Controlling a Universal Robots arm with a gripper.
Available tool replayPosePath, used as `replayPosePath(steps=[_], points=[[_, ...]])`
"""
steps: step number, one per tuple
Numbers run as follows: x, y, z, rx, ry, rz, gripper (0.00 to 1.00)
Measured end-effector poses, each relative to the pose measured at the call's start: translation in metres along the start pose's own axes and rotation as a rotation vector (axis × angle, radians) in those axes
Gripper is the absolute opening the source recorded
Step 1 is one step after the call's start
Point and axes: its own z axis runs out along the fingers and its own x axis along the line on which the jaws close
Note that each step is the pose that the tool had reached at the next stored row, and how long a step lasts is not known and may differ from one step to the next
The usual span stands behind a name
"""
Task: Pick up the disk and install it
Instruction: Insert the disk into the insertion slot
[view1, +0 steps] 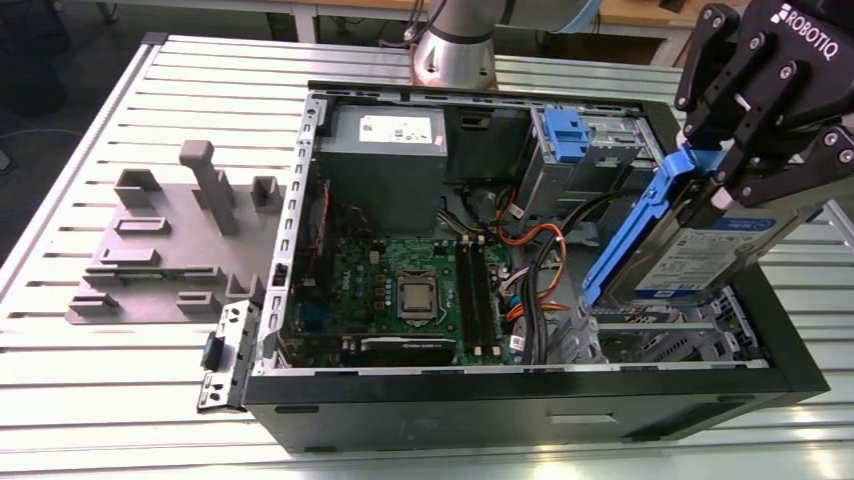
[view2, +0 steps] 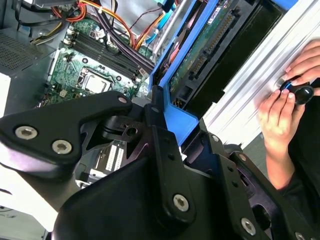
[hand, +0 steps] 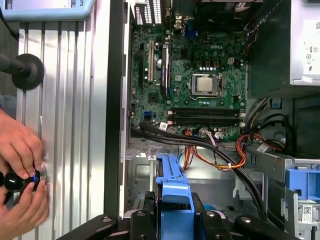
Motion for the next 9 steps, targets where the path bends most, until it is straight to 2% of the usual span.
replayPosePath(steps=[9], points=[[-0.0001,-0.0046,0.0027,0.0,0.0,0.0,0.36]])
